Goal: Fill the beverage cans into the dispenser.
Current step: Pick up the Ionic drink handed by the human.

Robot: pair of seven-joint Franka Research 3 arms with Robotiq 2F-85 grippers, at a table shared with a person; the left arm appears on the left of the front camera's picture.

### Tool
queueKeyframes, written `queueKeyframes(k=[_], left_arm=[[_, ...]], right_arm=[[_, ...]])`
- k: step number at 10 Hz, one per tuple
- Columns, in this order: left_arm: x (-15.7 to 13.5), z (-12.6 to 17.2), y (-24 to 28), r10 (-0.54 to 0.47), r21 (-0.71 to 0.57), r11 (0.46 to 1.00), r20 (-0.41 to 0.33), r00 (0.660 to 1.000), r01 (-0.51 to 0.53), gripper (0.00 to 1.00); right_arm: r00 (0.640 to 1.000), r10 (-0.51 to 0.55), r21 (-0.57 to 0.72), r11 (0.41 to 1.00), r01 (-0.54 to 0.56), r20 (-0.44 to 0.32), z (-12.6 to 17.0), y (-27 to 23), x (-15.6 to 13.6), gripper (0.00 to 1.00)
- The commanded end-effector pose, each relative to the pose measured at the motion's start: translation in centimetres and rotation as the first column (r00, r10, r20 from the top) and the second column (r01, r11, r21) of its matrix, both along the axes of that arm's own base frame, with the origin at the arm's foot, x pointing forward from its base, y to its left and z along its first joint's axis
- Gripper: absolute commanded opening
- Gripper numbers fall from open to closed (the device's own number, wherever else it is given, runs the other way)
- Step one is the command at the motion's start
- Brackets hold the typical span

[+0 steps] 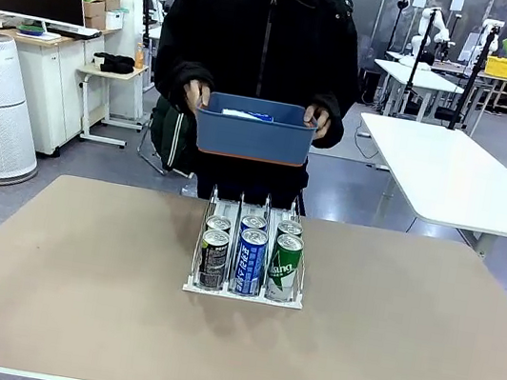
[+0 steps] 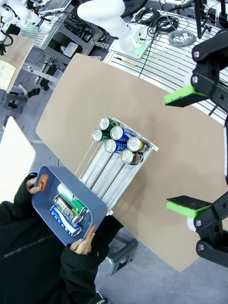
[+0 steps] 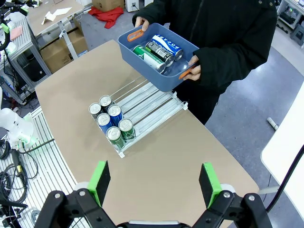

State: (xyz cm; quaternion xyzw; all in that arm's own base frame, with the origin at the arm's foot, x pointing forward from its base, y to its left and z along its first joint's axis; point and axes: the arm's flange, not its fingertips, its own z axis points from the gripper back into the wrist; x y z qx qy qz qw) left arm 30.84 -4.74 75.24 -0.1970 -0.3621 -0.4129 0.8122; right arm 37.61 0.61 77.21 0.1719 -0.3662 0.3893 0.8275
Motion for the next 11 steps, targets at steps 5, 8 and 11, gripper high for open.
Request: queueKeyframes(k=[5,8,11], left_arm=[[-0.08,-0.05,0.0,-0.001,-0.004,1.0,-0.002,1.0,0.001,1.0],[-0.08,-0.05,0.0,-0.001,-0.004,1.0,-0.002,1.0,0.001,1.0],[-0.08,-0.05,0.0,-0.001,-0.004,1.0,-0.002,1.0,0.001,1.0]], right_arm=[[1.0,0.001,0.001,1.0,-0.001,-0.002,-0.09,-0.01,0.02,1.0],[1.0,0.001,0.001,1.0,-0.001,-0.002,-0.09,-0.01,0.02,1.0],[1.0,0.001,0.001,1.0,-0.001,-0.002,-0.09,-0.01,0.02,1.0]])
